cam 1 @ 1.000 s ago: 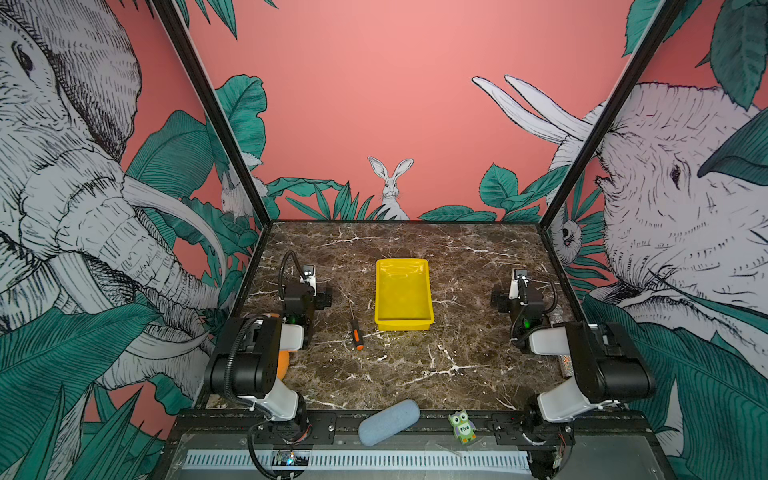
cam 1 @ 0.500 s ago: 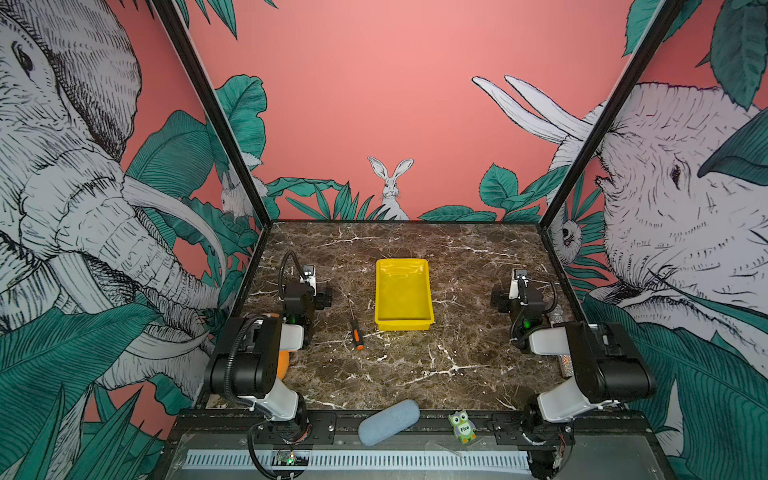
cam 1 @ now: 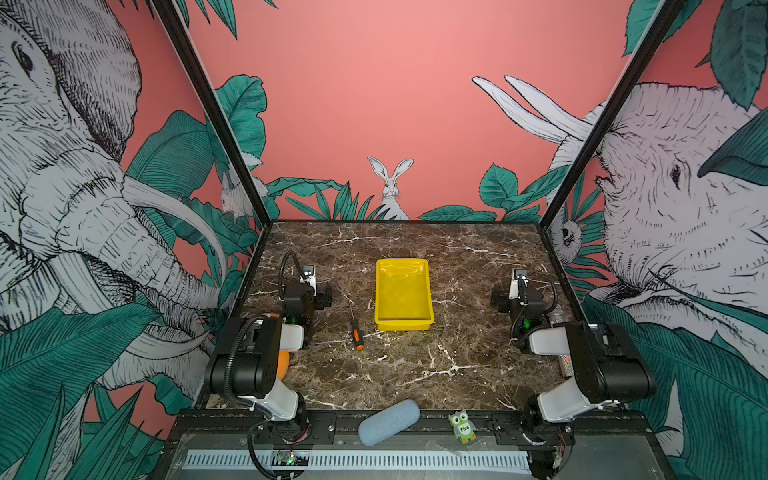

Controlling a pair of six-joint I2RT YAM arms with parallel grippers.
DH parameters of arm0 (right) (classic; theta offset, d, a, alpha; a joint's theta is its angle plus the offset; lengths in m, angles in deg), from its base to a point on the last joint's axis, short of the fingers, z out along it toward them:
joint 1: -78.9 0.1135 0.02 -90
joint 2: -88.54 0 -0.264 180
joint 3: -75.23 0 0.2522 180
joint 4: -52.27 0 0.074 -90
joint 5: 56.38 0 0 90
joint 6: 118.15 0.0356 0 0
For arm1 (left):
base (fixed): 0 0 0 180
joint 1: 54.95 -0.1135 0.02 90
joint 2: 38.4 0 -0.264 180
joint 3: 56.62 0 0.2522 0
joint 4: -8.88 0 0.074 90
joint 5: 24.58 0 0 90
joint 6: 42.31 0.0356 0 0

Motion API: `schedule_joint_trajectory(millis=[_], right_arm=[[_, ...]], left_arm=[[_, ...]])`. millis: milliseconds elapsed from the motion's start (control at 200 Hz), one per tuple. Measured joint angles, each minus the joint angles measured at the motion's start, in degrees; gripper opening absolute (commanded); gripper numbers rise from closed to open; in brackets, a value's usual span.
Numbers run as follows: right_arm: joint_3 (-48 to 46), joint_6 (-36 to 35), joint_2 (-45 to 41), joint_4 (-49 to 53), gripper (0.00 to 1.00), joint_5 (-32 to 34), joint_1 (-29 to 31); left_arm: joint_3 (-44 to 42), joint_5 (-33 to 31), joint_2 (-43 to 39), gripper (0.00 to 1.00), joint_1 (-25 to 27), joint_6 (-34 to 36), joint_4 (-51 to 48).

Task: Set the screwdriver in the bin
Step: 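Move the left gripper over the black-and-orange screwdriver while the right arm lifts forward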

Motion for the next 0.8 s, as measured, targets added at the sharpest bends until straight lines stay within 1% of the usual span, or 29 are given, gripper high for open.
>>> schedule_joint_trajectory(millis=[45, 115, 205, 275, 330, 380, 425, 475, 495, 510, 525, 600, 670, 700, 740, 800], right_arm=[[0.0, 0.0, 0.0, 0.0, 0.99, 0.0, 0.0], [0.0, 0.0, 0.0, 0.0, 0.99, 0.0, 0.0], [0.5, -0.2, -0.2, 1.4, 0.99, -1.0, 0.0], [3.0, -0.9, -1.7, 7.8, 0.99, -2.3, 0.0], [7.1, -0.7, -4.2, 16.2, 0.99, -2.2, 0.3], [12.5, 1.8, -7.1, 24.0, 0.99, -1.6, 0.6], [16.7, 4.2, -9.0, 28.3, 0.99, -1.4, 0.7], [22.0, 7.0, -11.1, 32.3, 0.94, -2.0, 0.9], [24.2, 8.2, -11.8, 33.9, 0.93, -2.4, 0.9], [25.7, 8.7, -12.0, 34.8, 0.98, -3.1, 0.9], [27.2, 9.3, -12.3, 35.8, 0.99, -3.4, 1.0], [34.6, 10.8, -12.0, 40.6, 1.0, -6.2, 1.5], [40.6, 10.8, -10.6, 44.9, 1.0, -8.0, 3.1], [42.7, 10.7, -9.8, 46.6, 0.99, -8.6, 4.3], [44.7, 10.5, -9.0, 48.7, 0.99, -9.0, 5.7], [46.4, 10.3, -8.1, 51.3, 0.99, -9.8, 7.5]], left_arm=[[0.0, -0.5, -0.1, 1.0, 0.0, 0.0, -0.2], [1.2, -1.9, -2.2, 1.0, 0.1, -0.9, -5.6], [7.2, -4.0, -7.3, 1.0, 0.1, -3.3, -19.0], [13.6, -3.6, -10.9, 1.0, 0.1, -5.7, -28.5], [18.4, -2.6, -13.4, 1.0, 0.1, -8.1, -35.7], [22.4, -2.0, -15.5, 1.0, 0.1, -11.1, -42.7], [26.0, -1.4, -16.6, 1.0, 0.1, -13.7, -49.4], [29.5, -0.2, -17.1, 1.0, 0.1, -16.2, -56.1], [30.9, 0.5, -17.1, 1.0, 0.1, -17.2, -59.0], [31.6, 1.3, -17.2, 1.0, 0.2, -17.9, -60.7], [32.2, 1.6, -17.2, 1.0, 0.3, -18.6, -62.2], [33.2, 4.8, -17.8, 1.0, 0.7, -21.9, -68.9], [33.2, 5.1, -18.6, 1.0, 3.4, -24.7, -75.8], [33.3, 4.1, -19.0, 1.0, 5.6, -25.8, -78.7], [33.4, 2.2, -19.6, 1.0, 9.8, -27.8, -82.7], [33.7, 0.0, -20.5, 1.0, 15.3, -30.9, -87.1]])
